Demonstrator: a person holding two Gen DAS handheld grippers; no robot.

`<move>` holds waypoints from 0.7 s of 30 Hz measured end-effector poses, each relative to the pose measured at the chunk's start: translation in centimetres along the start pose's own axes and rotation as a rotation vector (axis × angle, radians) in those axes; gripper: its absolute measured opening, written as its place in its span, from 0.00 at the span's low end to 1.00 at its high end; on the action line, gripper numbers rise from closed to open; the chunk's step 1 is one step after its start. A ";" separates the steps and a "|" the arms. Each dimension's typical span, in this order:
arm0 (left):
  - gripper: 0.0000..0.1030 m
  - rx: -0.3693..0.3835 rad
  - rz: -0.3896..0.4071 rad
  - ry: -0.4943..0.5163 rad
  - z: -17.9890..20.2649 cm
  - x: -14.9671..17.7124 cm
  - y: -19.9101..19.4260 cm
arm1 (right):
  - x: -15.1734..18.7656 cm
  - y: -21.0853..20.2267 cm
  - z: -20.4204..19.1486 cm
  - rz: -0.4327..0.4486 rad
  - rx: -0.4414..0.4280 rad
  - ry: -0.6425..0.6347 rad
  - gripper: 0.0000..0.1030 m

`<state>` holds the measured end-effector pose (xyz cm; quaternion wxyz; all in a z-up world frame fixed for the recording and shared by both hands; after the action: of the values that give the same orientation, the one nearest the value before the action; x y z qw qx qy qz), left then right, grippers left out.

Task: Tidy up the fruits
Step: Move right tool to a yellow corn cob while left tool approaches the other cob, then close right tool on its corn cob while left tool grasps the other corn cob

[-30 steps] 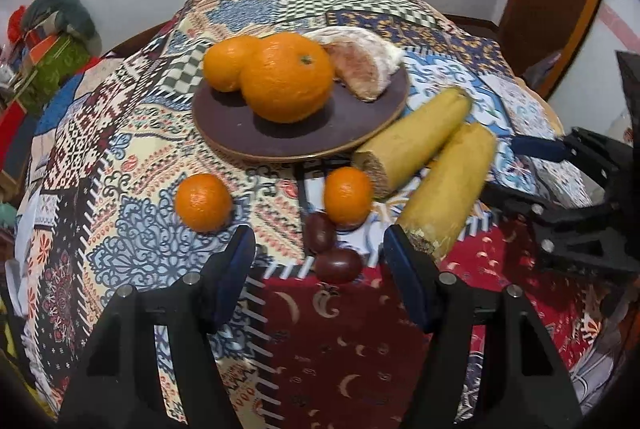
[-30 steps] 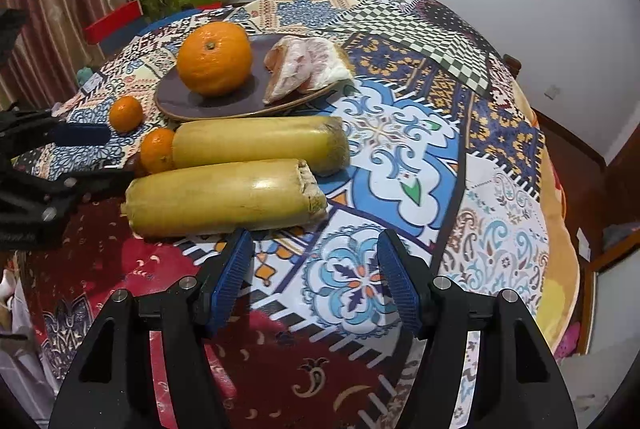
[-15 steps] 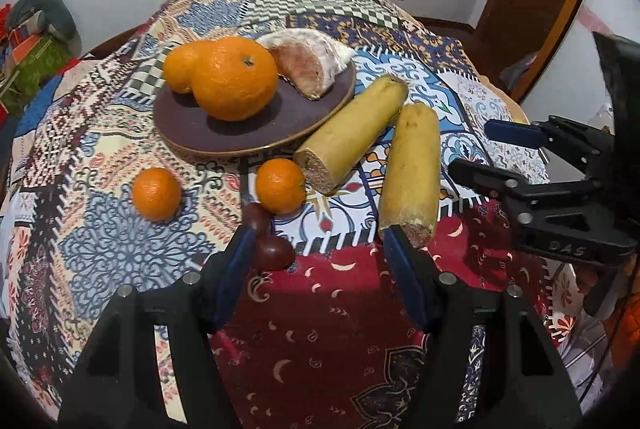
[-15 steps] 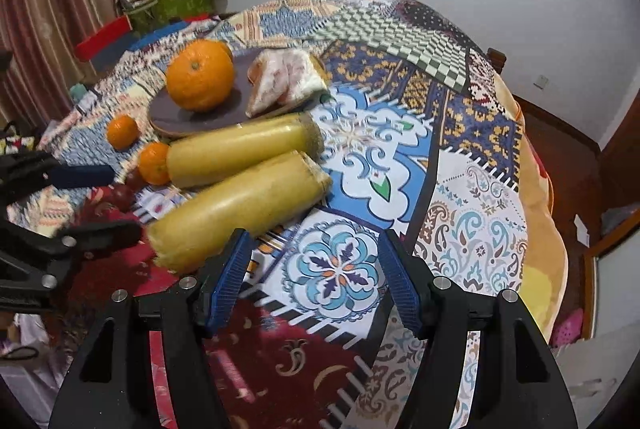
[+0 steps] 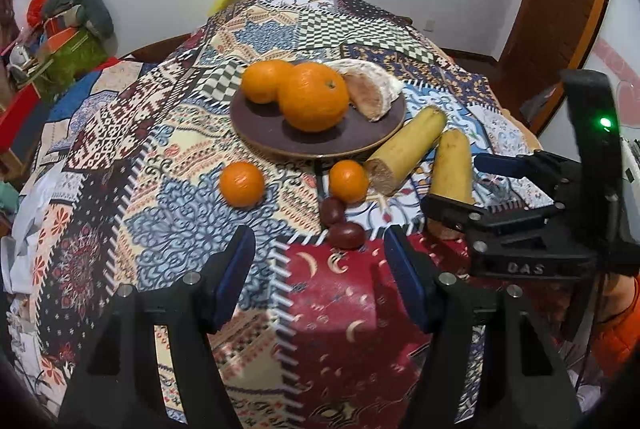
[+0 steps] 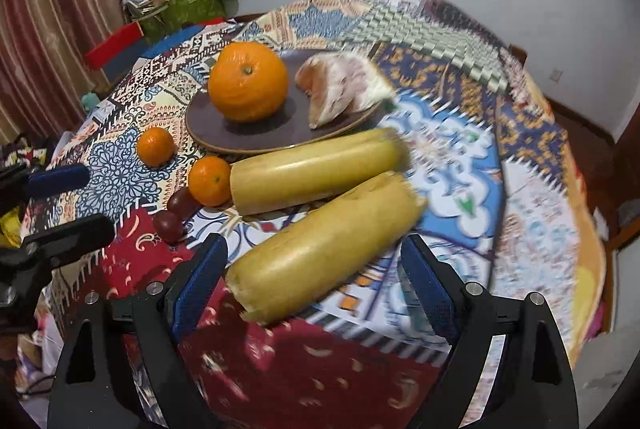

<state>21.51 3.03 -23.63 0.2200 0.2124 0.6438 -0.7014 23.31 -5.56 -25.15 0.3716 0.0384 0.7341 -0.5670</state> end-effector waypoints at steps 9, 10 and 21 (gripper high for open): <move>0.64 -0.001 -0.009 -0.018 -0.3 0.5 0.5 | 0.7 0.2 0.4 -0.018 -0.025 0.019 0.77; 0.64 0.001 -0.007 -0.013 -0.1 0.3 0.6 | 0.9 -0.3 0.6 -0.015 -0.027 0.015 0.72; 0.64 0.044 -0.020 0.083 4.2 -2.1 2.7 | 3.0 -4.7 3.4 0.064 -0.008 -0.028 0.47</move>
<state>24.73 -1.30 -24.29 0.1814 0.2399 0.6389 -0.7081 20.59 -11.23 -23.42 0.3998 0.0524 0.7297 -0.5522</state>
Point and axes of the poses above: each gripper's, at about its wrist camera, not at the fingertips, and y roughly the way its jaws point, z to its right, x to its underside, the point moved 6 cm from there along y, roughly the way its jaws point, and after that the axes turned 4 degrees about -y, right-handed, at the moved point
